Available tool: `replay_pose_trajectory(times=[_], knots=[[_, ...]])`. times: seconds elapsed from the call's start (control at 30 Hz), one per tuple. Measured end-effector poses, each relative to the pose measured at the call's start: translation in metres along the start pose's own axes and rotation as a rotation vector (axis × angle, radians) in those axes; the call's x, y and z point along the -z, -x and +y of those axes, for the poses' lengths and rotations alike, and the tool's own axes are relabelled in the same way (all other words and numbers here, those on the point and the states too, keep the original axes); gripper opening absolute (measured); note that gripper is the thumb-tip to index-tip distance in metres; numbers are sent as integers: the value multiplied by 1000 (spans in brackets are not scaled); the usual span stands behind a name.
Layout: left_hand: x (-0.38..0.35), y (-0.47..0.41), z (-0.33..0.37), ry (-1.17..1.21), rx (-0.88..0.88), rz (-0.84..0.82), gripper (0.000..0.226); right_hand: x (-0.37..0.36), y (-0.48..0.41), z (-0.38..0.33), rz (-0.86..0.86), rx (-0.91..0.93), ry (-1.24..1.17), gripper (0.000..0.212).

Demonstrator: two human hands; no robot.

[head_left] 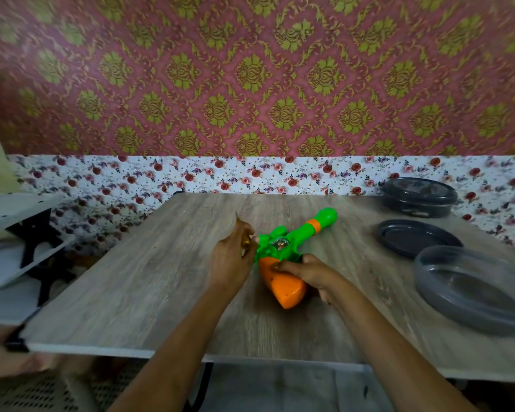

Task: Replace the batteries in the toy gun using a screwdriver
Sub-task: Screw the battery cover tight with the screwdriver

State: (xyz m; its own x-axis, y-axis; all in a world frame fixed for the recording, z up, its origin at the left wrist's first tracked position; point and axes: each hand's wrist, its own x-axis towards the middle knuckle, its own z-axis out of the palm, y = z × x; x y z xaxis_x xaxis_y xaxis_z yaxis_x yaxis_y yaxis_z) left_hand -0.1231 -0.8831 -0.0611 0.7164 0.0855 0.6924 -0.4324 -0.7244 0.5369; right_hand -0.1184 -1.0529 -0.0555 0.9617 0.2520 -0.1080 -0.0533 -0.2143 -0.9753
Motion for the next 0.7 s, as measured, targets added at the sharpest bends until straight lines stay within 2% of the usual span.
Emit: replay_pose_trajectory(times=[0.07,0.1,0.17,0.23,0.33,0.43,0.47,0.53,0.7], knots=[[3,0,6,40,63,-63,24,-4,4,-2,-13,17,51,27],[3,-1,9,60,84,-112,29,-5,7,-4,-12,22,69,29],[4,-2,15,69,124,-216,38,-5,14,-6,-21,65,127,14],[4,-2,19,50,162,-315,45,-1,17,-1,-62,105,189,23],[0,0,18,-14,142,-409,49,1,23,8,-115,124,354,60],[-2,1,14,-74,116,-441,47,-3,25,14,-55,124,688,119],[-2,1,11,-75,113,-444,46,-6,25,13,-41,124,709,129],[-1,-1,3,-74,107,-444,43,-12,21,10,-30,153,749,131],[23,-11,-28,-181,132,-450,46,-51,4,-1,-59,234,849,100]])
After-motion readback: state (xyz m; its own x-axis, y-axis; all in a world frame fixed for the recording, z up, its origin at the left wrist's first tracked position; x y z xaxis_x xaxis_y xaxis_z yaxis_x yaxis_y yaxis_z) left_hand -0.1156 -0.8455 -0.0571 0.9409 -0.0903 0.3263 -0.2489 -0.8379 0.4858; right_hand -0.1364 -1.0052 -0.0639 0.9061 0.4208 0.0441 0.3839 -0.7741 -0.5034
